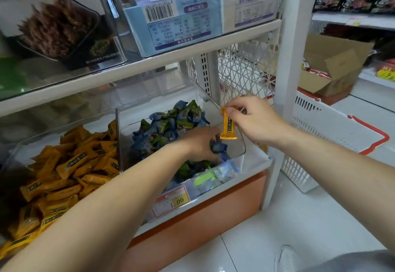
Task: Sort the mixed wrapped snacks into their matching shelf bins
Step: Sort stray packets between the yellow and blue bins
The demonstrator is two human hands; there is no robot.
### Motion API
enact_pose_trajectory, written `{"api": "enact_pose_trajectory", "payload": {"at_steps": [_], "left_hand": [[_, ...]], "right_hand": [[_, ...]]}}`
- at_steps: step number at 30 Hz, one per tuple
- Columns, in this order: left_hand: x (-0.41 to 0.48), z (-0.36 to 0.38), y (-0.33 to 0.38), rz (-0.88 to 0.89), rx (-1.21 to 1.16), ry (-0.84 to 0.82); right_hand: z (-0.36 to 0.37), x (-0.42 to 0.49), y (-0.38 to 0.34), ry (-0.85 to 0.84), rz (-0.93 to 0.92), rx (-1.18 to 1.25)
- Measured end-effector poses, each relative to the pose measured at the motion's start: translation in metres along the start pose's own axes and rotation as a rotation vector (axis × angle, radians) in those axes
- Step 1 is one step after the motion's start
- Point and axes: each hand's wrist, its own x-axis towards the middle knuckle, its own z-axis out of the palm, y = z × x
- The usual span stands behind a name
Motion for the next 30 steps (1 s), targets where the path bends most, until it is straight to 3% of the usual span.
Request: {"api": "enact_pose_trajectory", "payload": {"at_steps": [2, 5, 7, 9, 11, 15, 19, 30], "left_hand": [[-0.004, -0.007, -0.01, -0.034, -0.136, 0.036], [-0.014, -0.023, -0.024, -0.083, -0.236, 0.219], [-0.019, -0.03, -0.029, -0.153, -0.06, 0.308], [-0.021, -0.03, -0.027, -0.24, 0.268, 0.329], [-0.018, -0.028, -0.022, -0.184, 0.457, 0.336], [-0.009, -0.02, -0.009, 0.083, 0.182, 0.161], [0.001, -0.005, -0.002, 0.051, -0.055, 0.004], [0.022, 0.014, -0.007, -0.101, 0.265, -0.071]], "right_hand": [[0.001, 0.001, 0.0, 0.001, -0.004, -0.013], [-0.001, 0.001, 0.001, 0.033, 0.01, 0.028], [-0.002, 0.001, 0.001, 0.044, 0.022, 0.053], [-0.002, 0.002, 0.0, 0.049, 0.026, 0.047], [-0.001, 0.003, -0.003, 0.051, 0.019, 0.027], [-0.002, 0.002, -0.003, 0.061, 0.016, 0.021], [-0.003, 0.002, 0.0, 0.068, 0.025, 0.067], [-0.002, 0.004, 0.006, 0.018, 0.011, 0.079]]}}
